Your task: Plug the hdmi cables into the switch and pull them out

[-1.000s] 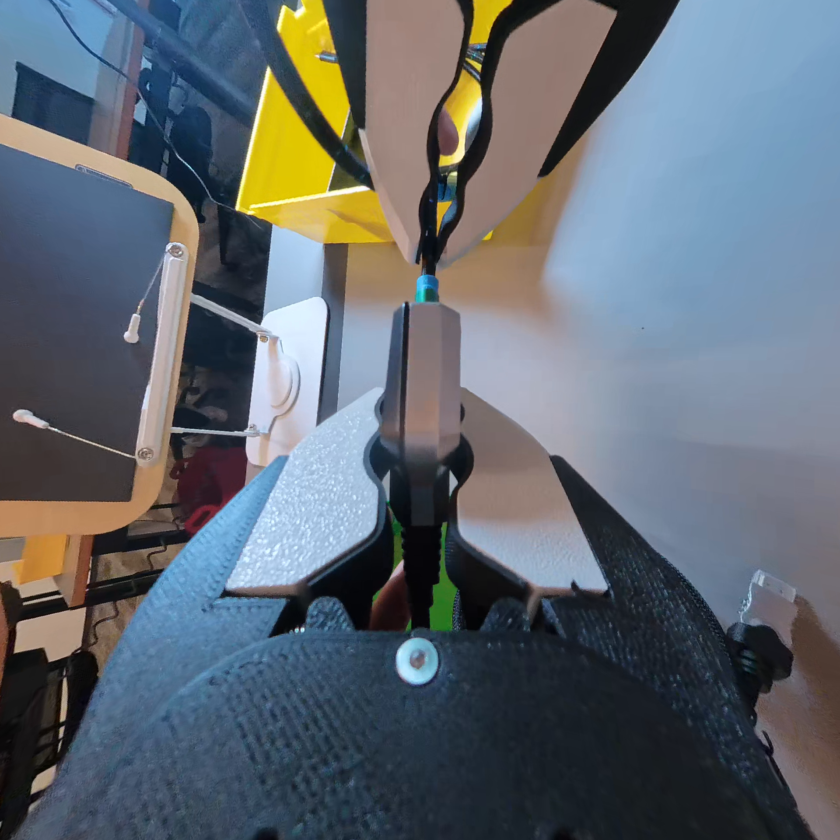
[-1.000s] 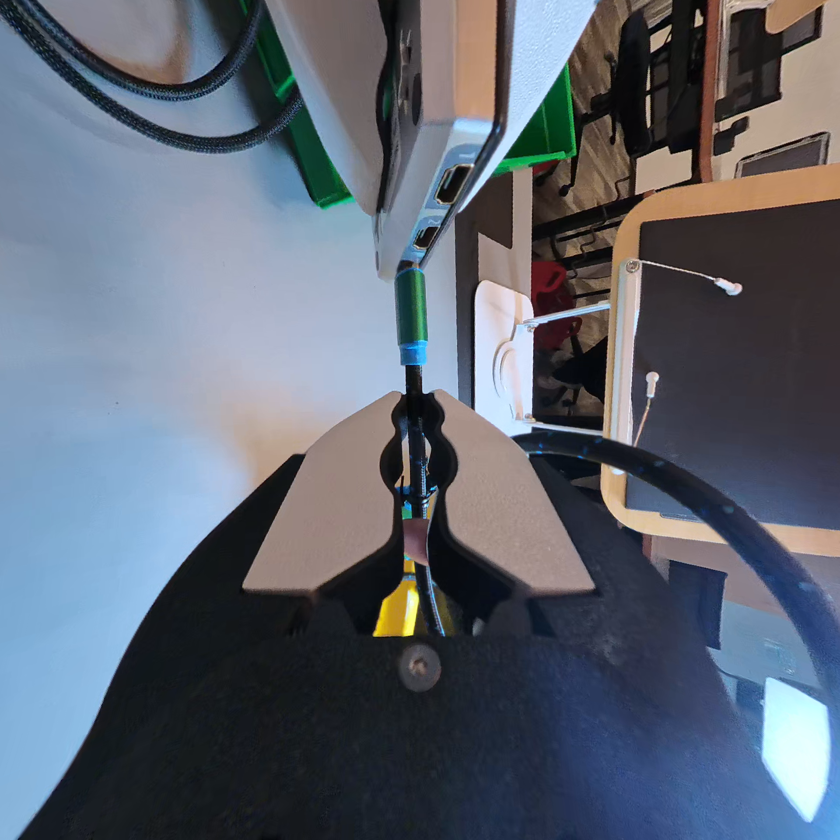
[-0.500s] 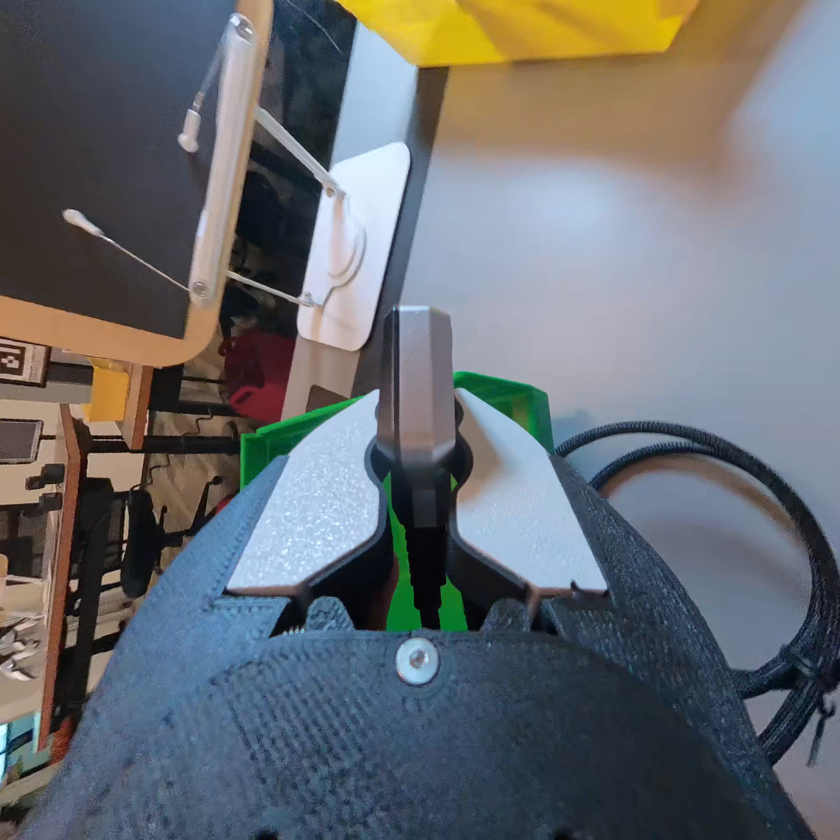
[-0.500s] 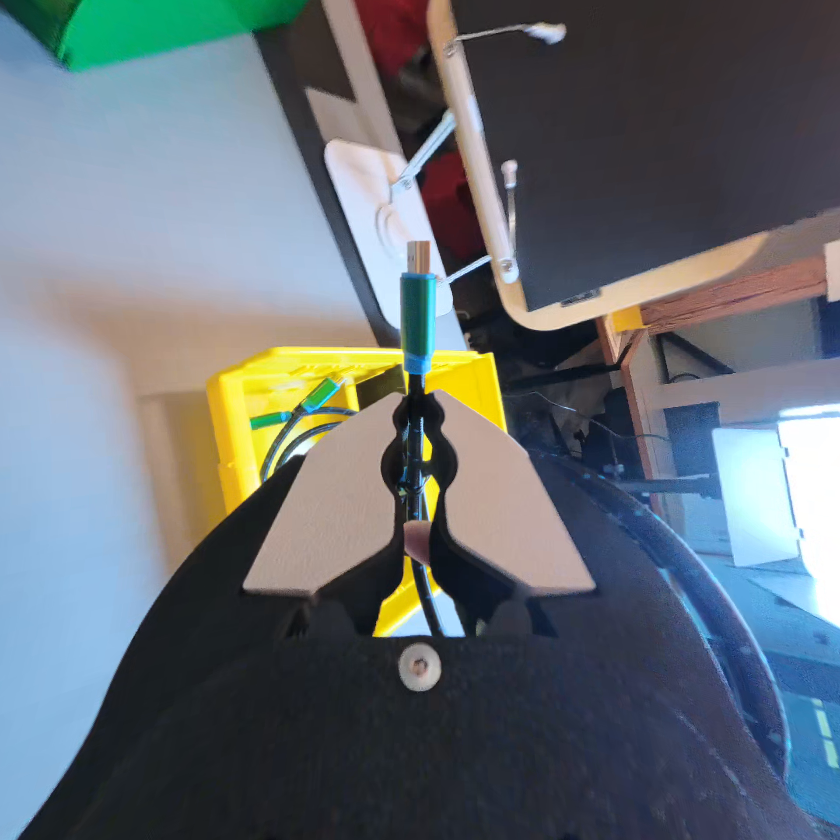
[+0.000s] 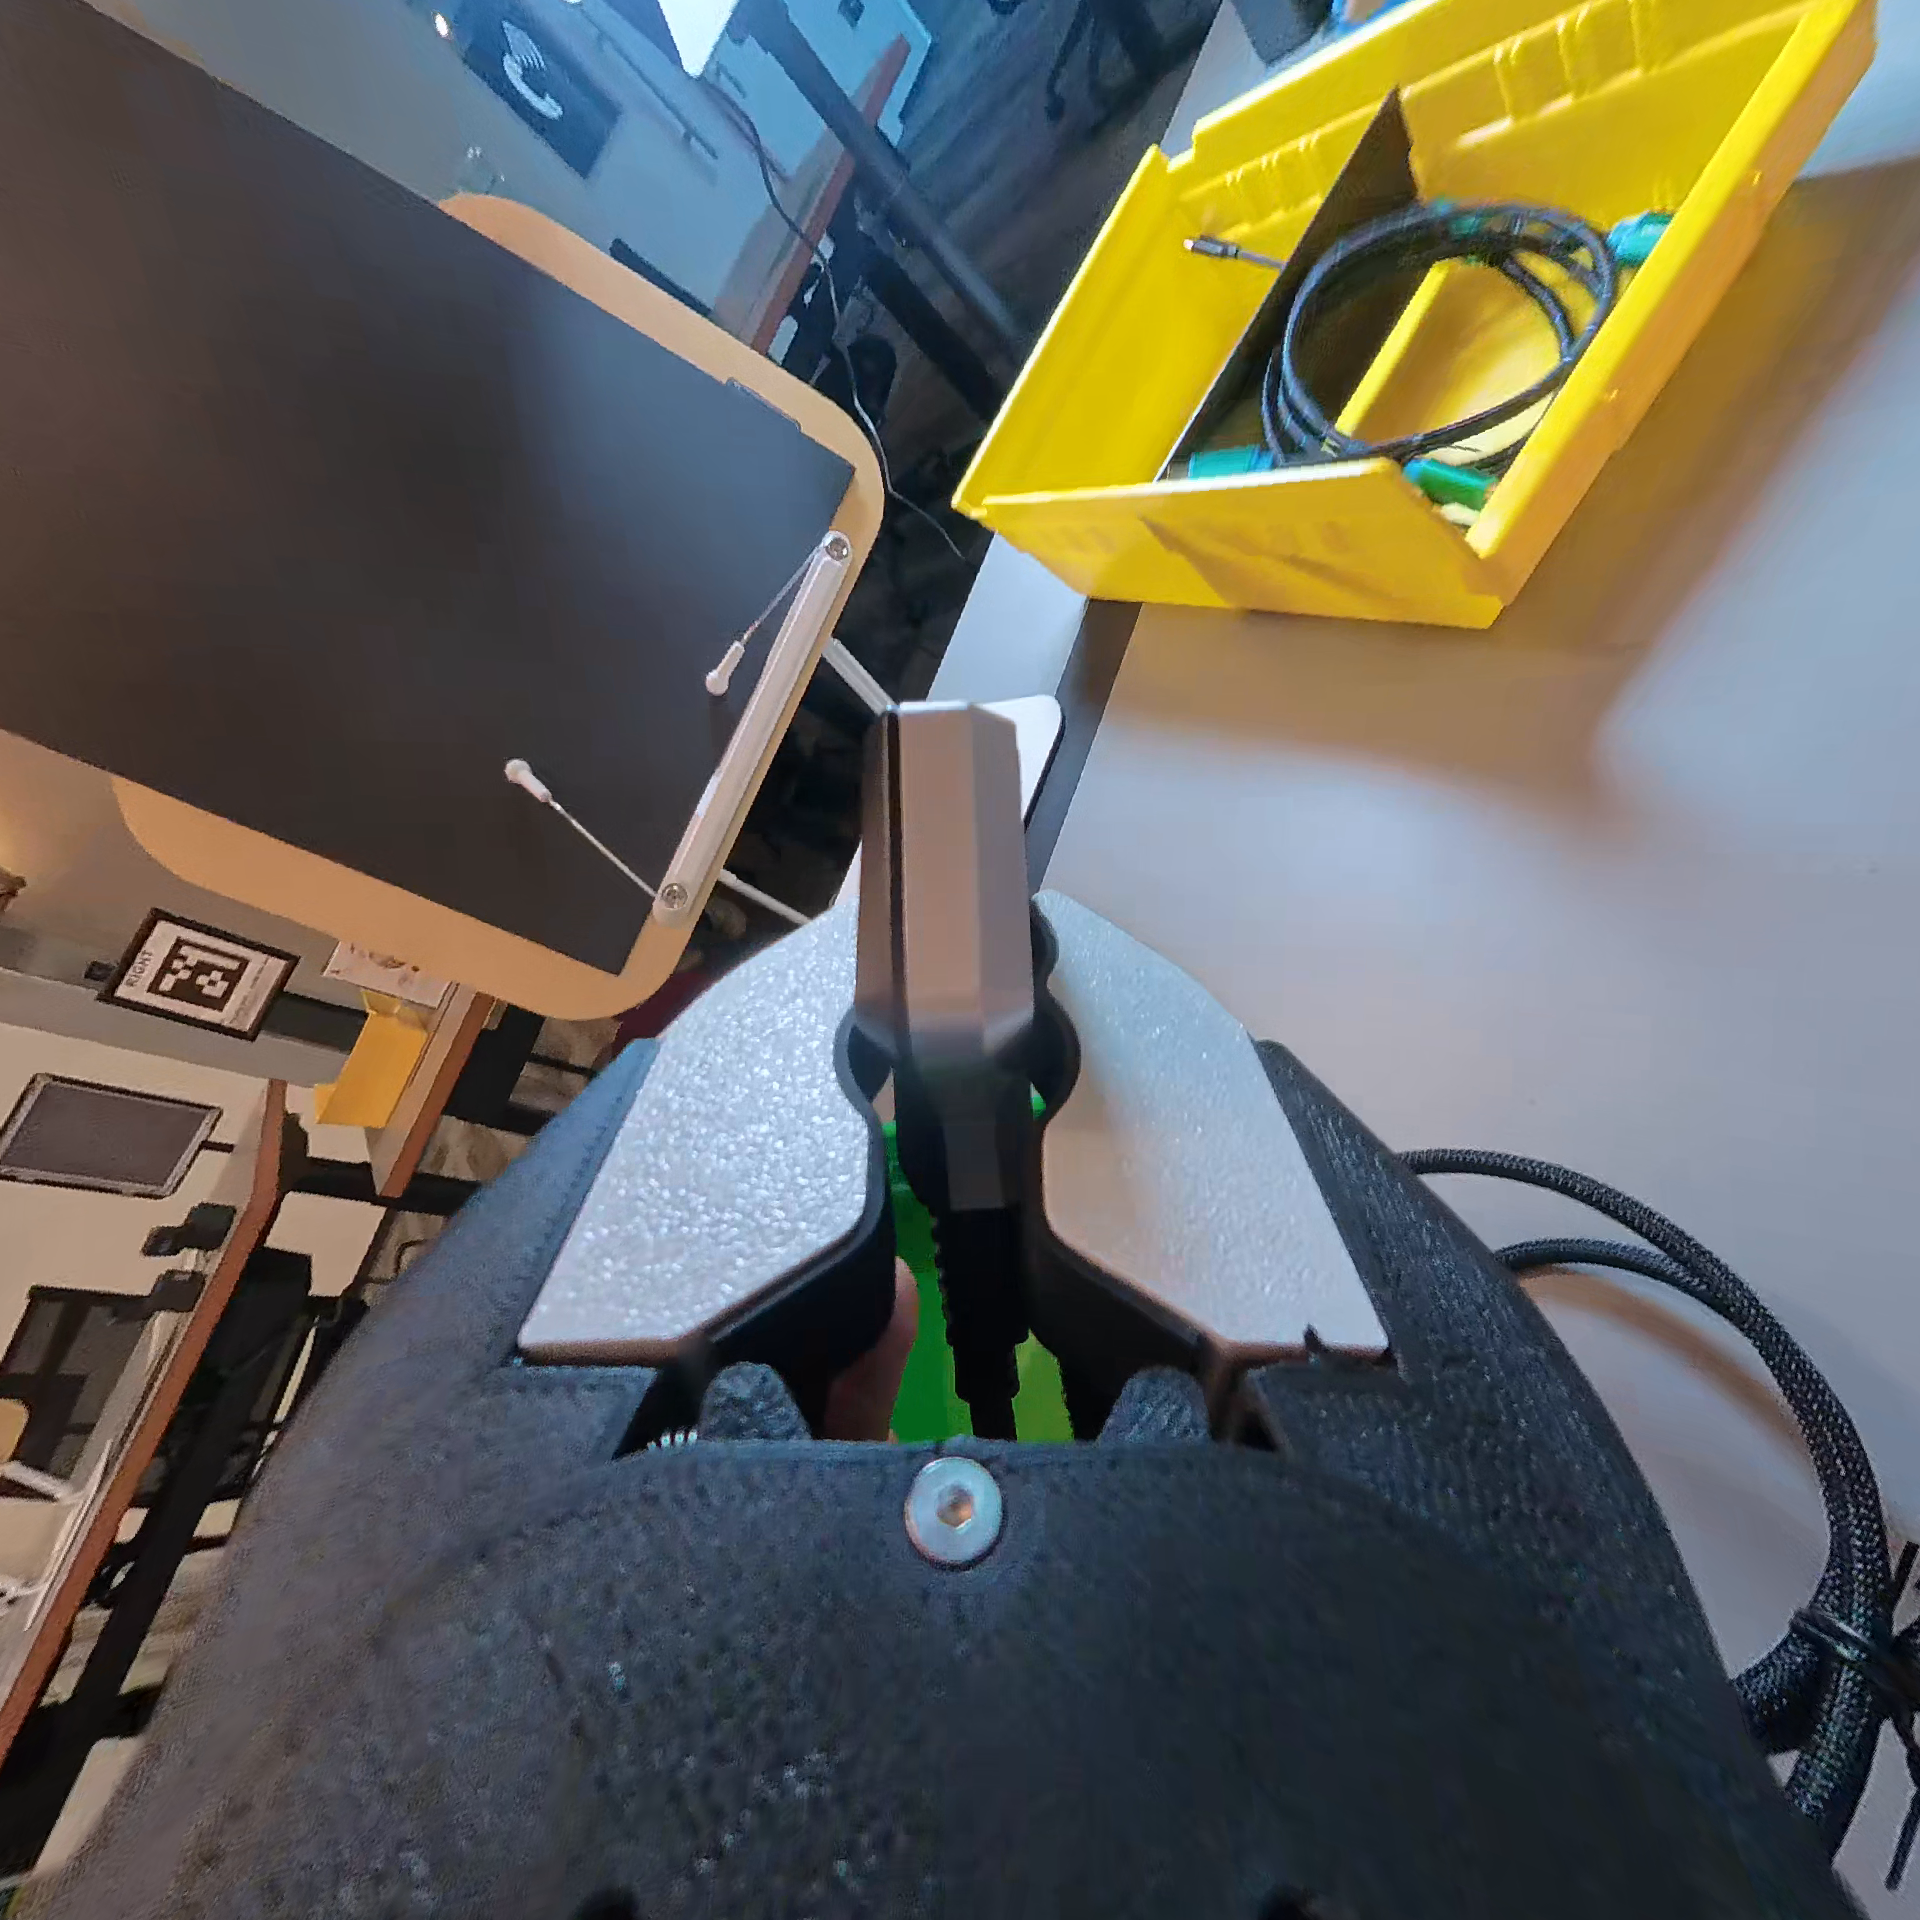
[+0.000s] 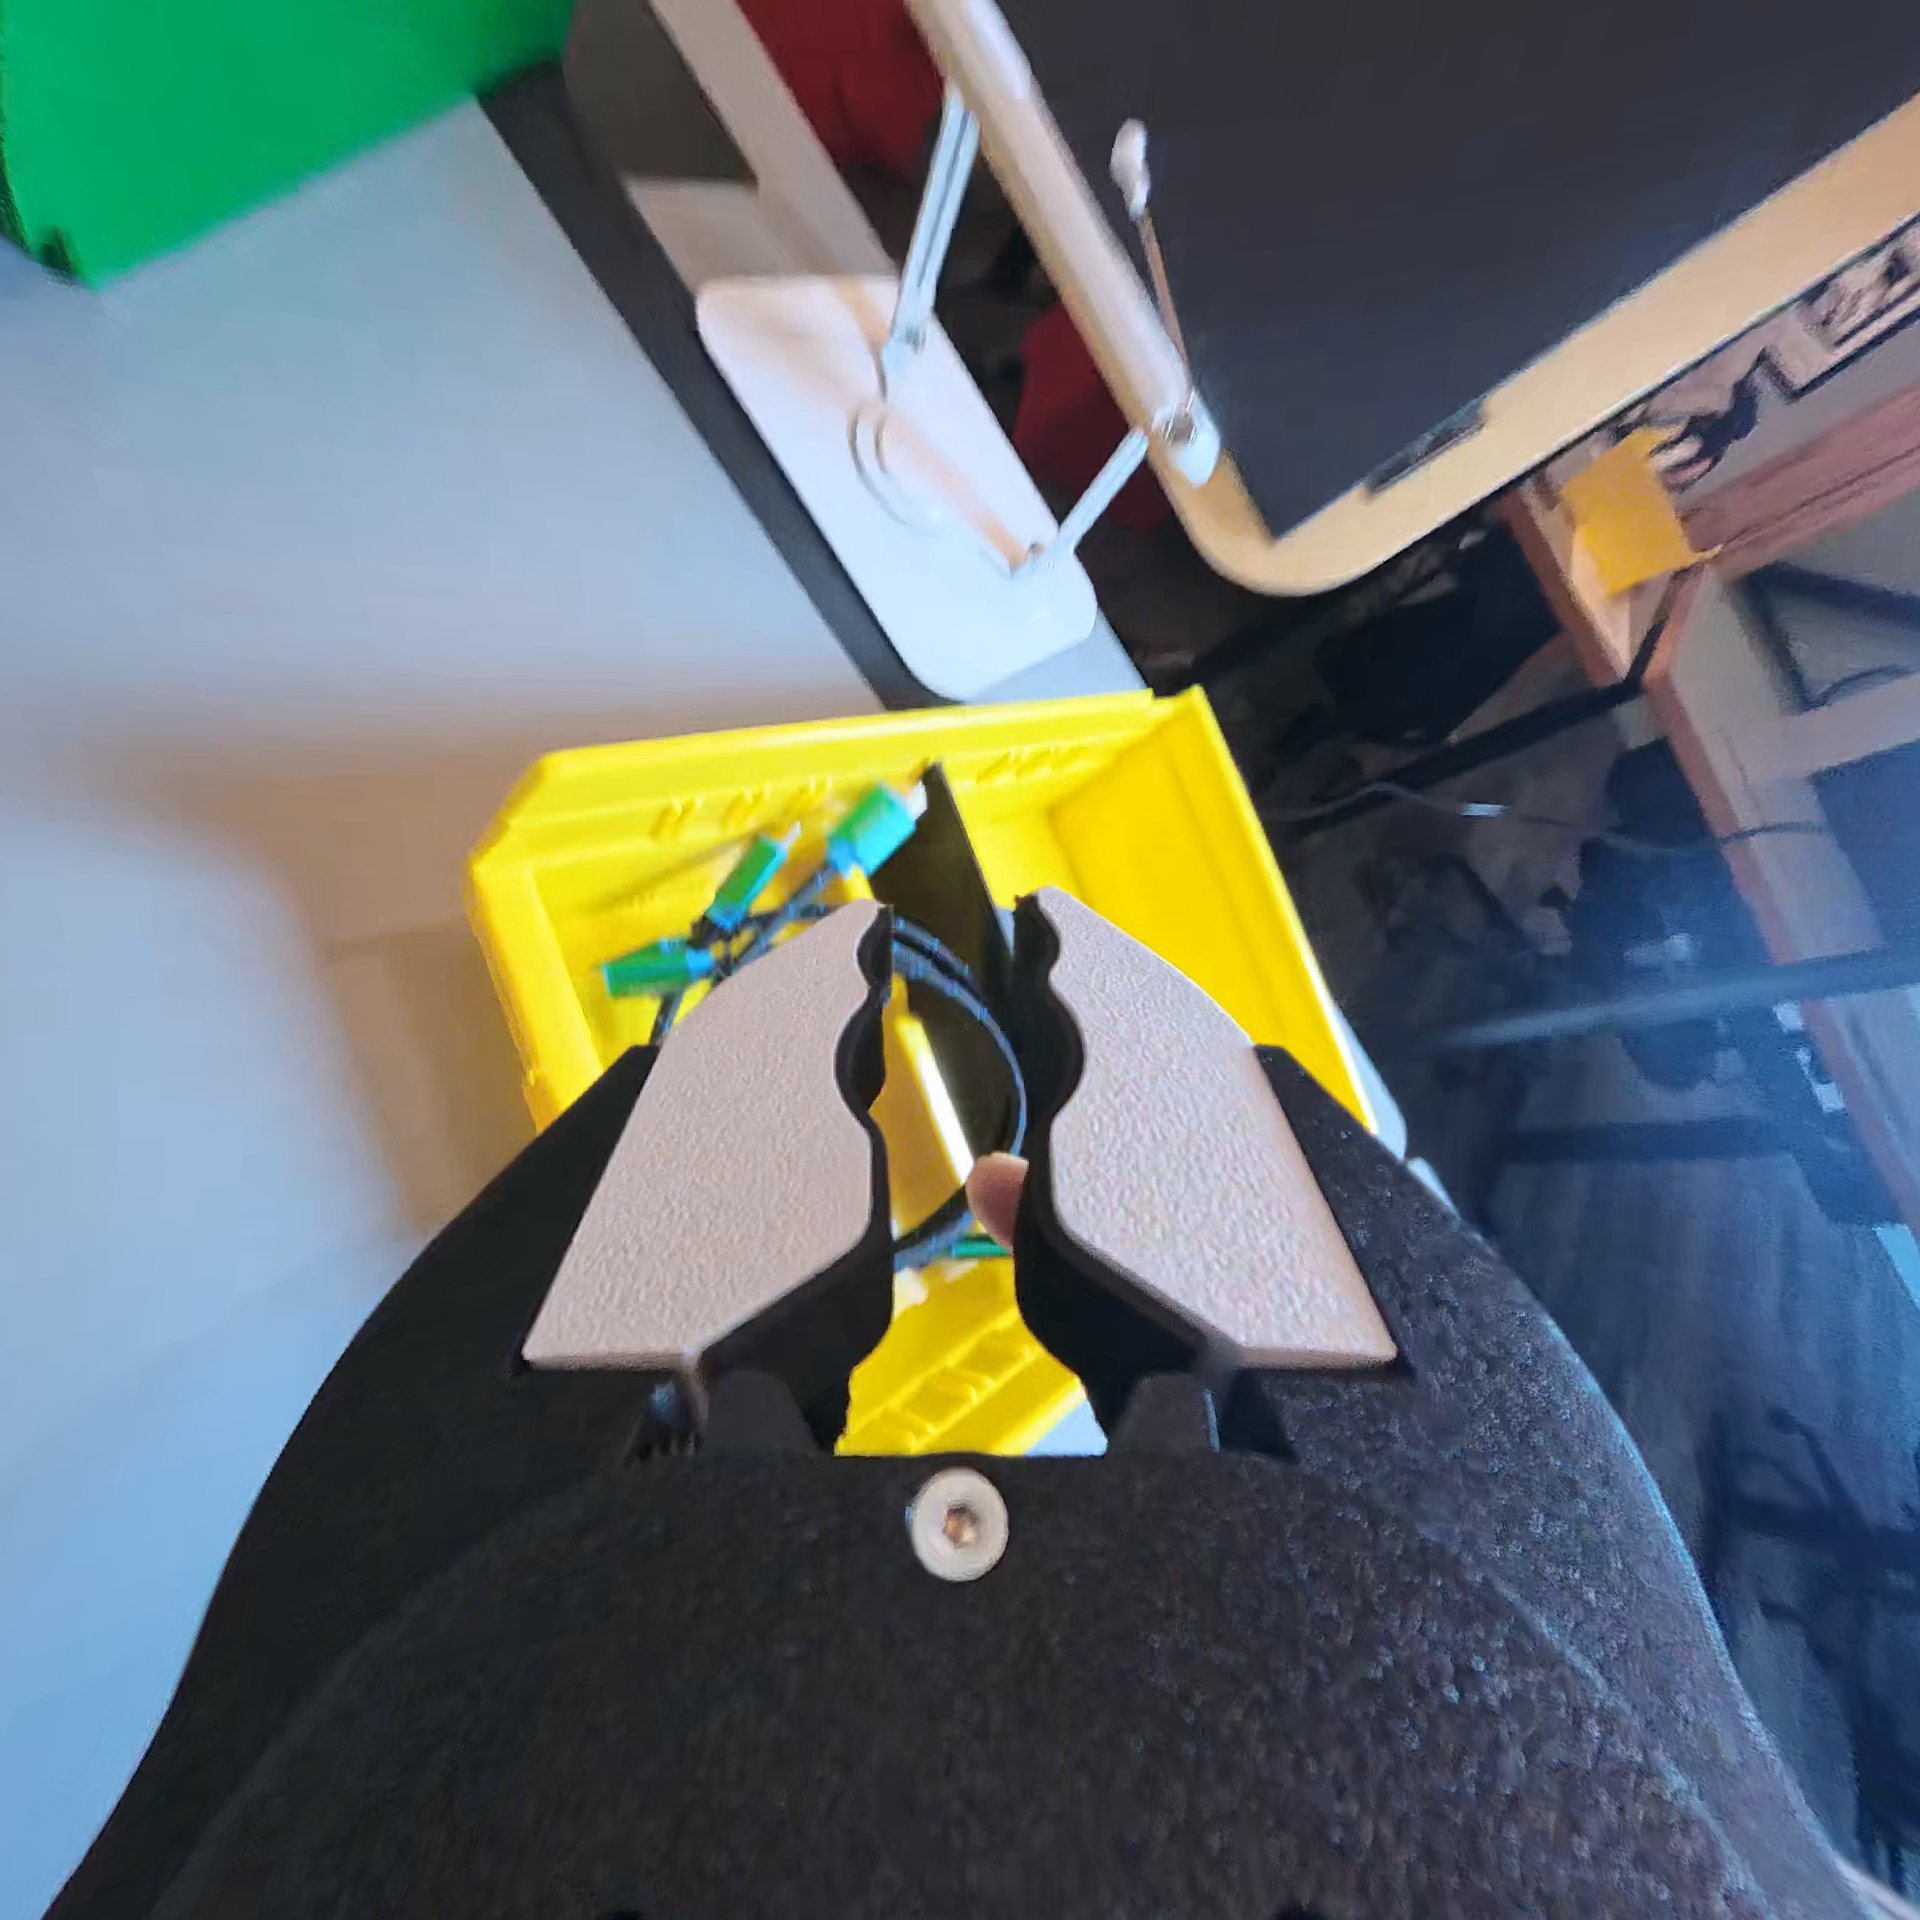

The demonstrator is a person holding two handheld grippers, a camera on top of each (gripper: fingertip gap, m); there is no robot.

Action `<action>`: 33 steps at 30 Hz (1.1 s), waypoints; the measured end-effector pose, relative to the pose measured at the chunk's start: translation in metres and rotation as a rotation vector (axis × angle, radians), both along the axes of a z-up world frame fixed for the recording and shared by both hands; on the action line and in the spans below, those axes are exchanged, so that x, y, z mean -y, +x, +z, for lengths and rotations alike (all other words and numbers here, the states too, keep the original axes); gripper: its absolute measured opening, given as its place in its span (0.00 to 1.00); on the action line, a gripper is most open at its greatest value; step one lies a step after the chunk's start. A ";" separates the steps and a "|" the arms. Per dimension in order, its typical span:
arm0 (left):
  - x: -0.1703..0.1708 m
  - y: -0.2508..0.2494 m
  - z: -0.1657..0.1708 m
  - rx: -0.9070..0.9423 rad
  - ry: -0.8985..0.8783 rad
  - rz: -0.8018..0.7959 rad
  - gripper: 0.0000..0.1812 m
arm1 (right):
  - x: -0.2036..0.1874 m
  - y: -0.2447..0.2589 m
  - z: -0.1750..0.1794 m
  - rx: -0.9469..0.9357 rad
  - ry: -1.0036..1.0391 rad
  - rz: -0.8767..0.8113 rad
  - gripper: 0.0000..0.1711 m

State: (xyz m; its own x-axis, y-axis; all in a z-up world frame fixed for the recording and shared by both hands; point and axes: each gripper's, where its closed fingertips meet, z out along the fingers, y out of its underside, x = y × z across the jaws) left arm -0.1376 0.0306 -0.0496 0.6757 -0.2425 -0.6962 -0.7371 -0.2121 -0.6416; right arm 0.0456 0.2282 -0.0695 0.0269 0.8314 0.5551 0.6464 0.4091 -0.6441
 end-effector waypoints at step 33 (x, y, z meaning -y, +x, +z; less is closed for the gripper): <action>0.058 0.070 0.119 0.350 0.483 -0.372 0.20 | 0.140 -0.015 0.127 -0.534 0.309 0.437 0.12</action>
State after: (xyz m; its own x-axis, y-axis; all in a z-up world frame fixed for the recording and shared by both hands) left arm -0.0679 -0.0270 0.0694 0.8119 -0.2197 -0.5409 -0.4381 0.3831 -0.8132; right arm 0.0307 0.0883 0.0572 0.0618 0.6369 0.7685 0.0160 0.7692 -0.6388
